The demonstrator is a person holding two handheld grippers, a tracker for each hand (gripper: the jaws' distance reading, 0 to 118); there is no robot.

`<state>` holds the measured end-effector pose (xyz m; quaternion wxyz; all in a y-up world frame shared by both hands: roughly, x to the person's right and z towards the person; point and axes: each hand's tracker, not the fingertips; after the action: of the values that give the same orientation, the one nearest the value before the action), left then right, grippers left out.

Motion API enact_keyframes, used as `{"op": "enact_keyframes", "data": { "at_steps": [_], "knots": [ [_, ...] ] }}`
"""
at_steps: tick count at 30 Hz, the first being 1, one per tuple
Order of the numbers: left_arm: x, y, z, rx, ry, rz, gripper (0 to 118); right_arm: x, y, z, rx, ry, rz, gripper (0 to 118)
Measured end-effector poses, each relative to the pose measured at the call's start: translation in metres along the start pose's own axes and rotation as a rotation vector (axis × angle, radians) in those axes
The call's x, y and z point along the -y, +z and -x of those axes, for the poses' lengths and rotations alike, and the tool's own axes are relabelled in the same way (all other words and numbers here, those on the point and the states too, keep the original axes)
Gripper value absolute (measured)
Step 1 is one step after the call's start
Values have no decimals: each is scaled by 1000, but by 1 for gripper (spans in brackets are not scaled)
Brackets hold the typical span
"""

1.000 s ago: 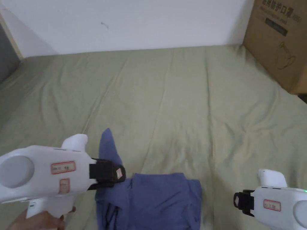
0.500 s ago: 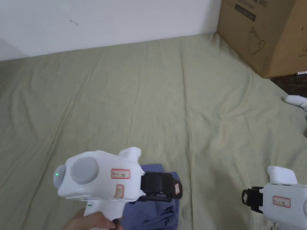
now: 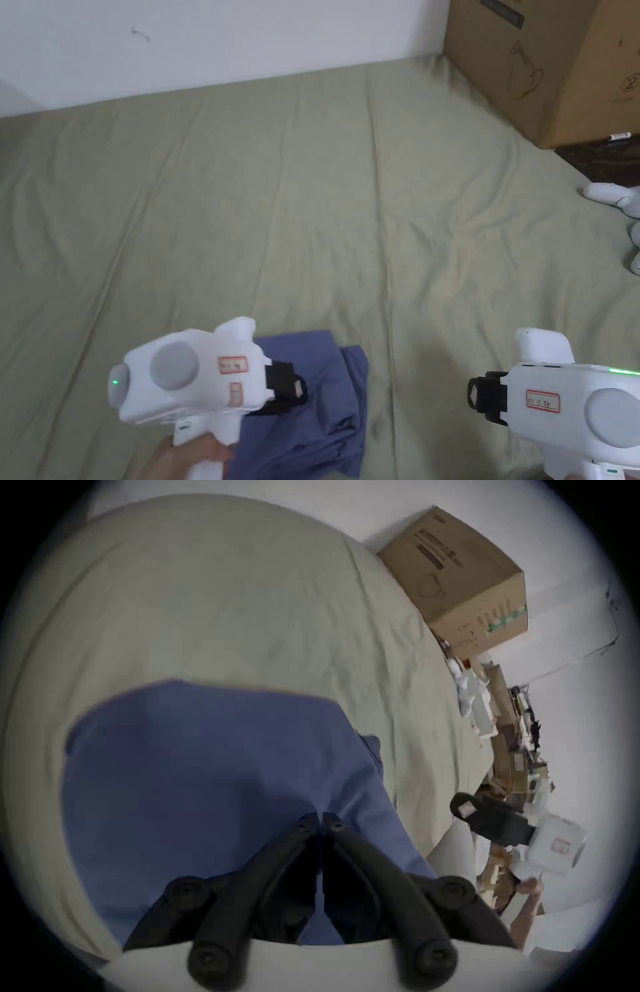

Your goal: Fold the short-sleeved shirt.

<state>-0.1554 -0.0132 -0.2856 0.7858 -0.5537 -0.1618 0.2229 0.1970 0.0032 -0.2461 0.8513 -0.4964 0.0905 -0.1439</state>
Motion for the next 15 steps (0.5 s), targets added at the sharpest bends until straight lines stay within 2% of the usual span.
{"op": "enact_keyframes", "data": {
  "at_steps": [2,6,11,15],
  "knots": [
    [7,-11,-12,-47,-32,3,2,0,0,-1,4,3,4,0],
    [19,-13,-31,7,-43,5,2,2,1,-7,5,-8,2,0],
    [31,-14,-53,-5,-138,14,2,4,1,-11,11,-20,6,0],
    [36,-26,-59,24,-116,43,2,5,0,-12,14,-20,10,0]
  ]
}}
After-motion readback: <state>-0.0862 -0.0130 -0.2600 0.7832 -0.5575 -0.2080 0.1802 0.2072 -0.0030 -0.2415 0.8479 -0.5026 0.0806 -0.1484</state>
